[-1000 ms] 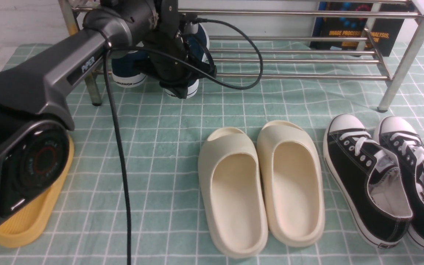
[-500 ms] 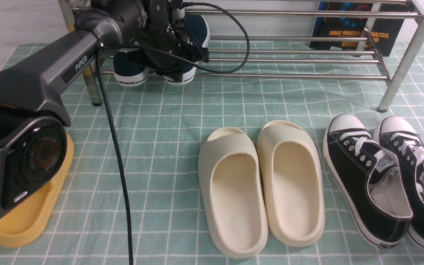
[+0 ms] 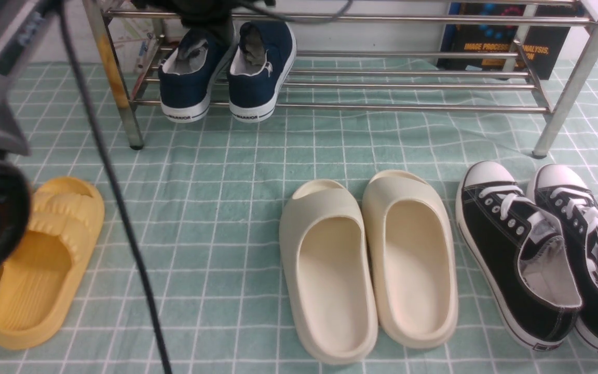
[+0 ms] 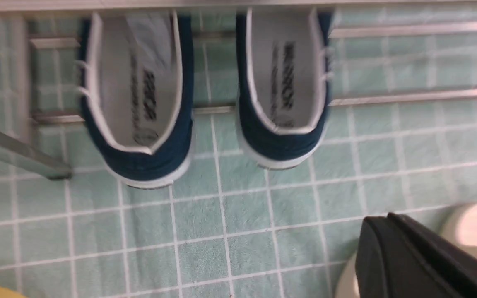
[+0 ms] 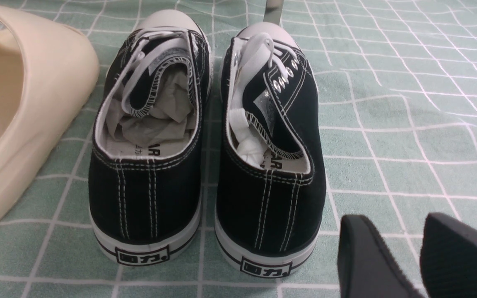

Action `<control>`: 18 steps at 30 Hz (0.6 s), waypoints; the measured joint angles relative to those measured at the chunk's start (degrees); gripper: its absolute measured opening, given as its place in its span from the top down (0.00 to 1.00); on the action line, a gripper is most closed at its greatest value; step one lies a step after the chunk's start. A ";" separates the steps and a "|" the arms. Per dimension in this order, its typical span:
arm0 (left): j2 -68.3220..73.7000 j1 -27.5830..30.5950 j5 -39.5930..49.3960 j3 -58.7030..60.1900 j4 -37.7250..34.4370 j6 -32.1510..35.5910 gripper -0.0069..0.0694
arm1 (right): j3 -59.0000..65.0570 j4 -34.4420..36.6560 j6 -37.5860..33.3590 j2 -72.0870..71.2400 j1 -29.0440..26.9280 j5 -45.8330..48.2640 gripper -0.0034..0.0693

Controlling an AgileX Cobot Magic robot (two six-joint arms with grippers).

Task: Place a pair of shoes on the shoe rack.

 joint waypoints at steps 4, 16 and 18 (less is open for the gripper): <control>-10.13 0.00 0.00 4.68 0.73 0.00 0.93 | 0.00 0.00 0.00 0.00 0.00 0.00 0.61; -50.01 0.00 -3.89 52.80 2.91 -3.34 0.93 | 0.00 0.00 0.00 0.00 0.00 0.00 0.61; -57.87 0.00 -6.00 60.27 2.91 -4.33 0.93 | 0.00 0.00 0.00 0.00 0.00 0.00 0.61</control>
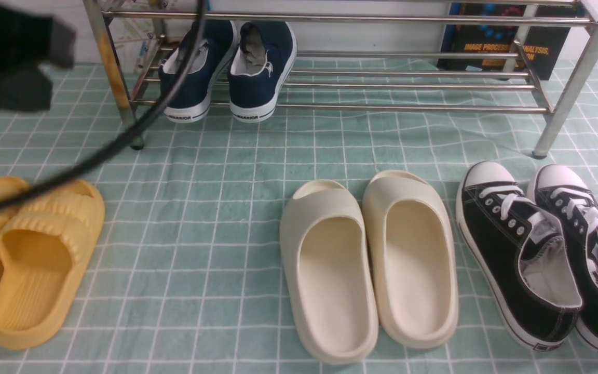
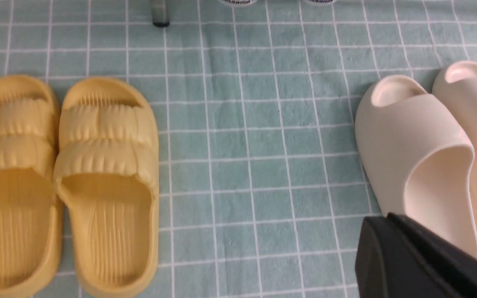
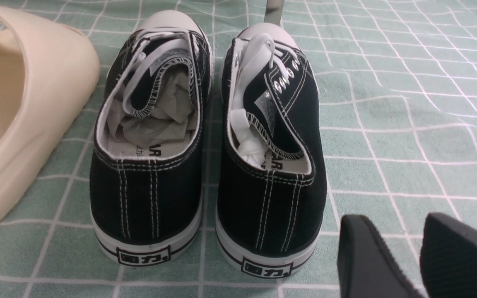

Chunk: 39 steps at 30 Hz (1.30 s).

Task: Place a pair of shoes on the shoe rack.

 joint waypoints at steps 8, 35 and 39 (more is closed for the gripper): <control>-21.73 0.00 -4.86 19.72 0.13 -4.50 0.93 | 0.00 0.00 0.00 0.00 0.00 0.00 0.61; -50.91 14.11 -39.25 59.03 -0.86 -1.81 0.93 | 0.00 0.00 0.00 0.00 0.00 0.00 0.61; -56.36 20.60 -45.16 66.70 -4.40 4.16 0.93 | 0.00 0.00 0.00 0.00 0.00 0.00 0.61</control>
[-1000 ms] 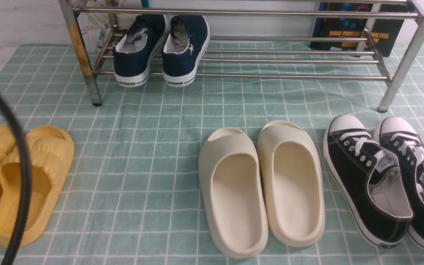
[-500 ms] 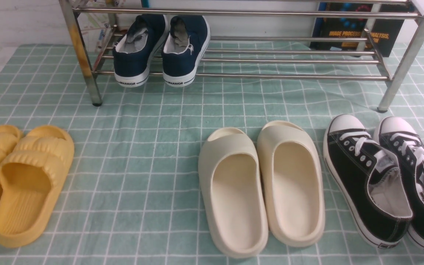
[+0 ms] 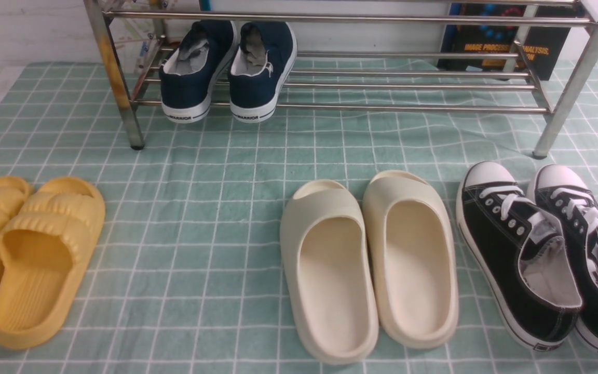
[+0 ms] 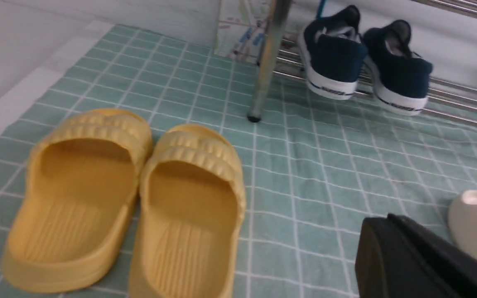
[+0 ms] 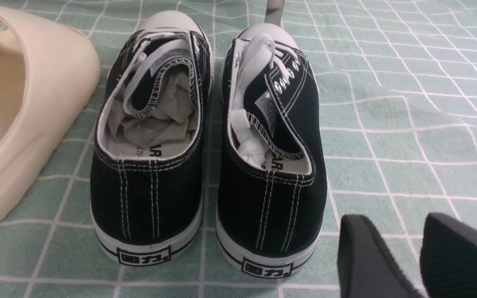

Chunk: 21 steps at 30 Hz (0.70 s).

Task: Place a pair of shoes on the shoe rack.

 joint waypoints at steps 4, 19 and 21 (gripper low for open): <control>-0.53 3.07 -0.71 5.04 -3.07 4.22 0.93 | 0.00 0.00 0.00 0.00 0.00 0.00 0.61; -0.53 -1.01 1.03 9.30 -3.11 0.73 0.93 | 0.00 0.00 0.00 0.00 0.00 0.00 0.61; -0.53 -1.12 1.03 9.30 -3.11 0.61 0.93 | 0.00 0.00 0.00 0.00 0.00 0.00 0.61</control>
